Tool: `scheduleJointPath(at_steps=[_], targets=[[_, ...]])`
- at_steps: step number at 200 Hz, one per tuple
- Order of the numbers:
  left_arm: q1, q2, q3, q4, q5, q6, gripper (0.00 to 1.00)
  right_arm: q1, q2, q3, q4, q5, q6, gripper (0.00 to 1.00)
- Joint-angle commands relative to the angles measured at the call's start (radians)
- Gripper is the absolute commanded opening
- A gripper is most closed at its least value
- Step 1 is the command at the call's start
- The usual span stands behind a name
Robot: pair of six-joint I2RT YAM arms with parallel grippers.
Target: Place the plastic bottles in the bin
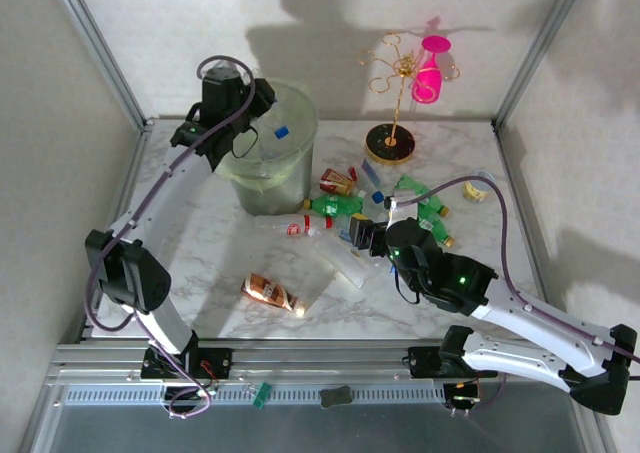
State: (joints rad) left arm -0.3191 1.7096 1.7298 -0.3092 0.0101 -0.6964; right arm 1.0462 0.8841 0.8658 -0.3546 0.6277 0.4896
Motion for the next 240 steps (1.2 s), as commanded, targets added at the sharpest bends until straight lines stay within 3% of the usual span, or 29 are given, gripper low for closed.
scheduleJointPath(at_steps=[1, 42, 90, 149, 204, 240], targets=[[0.0, 0.01, 0.014, -0.064, -0.056, -0.076, 0.35, -0.013, 0.007, 0.01, 0.036, 0.015, -0.024, 0.8], [0.0, 0.037, -0.013, -0.097, -0.102, -0.093, 0.37, -0.026, 0.036, 0.012, 0.063, -0.006, -0.037, 0.8], [-0.001, 0.154, 0.098, -0.245, -0.111, -0.152, 0.4, -0.031, 0.089, 0.036, 0.066, -0.028, -0.042, 0.8], [0.016, 0.288, 0.201, -0.281, -0.079, -0.178, 0.42, -0.032, 0.117, 0.068, 0.065, -0.036, -0.055, 0.8], [0.013, 0.263, 0.124, -0.274, -0.066, -0.246, 0.47, -0.035, 0.136, 0.089, 0.054, -0.048, -0.069, 0.81], [0.011, 0.24, 0.119, -0.292, -0.062, -0.264, 0.6, -0.036, 0.139, 0.085, 0.064, -0.051, -0.073, 0.81]])
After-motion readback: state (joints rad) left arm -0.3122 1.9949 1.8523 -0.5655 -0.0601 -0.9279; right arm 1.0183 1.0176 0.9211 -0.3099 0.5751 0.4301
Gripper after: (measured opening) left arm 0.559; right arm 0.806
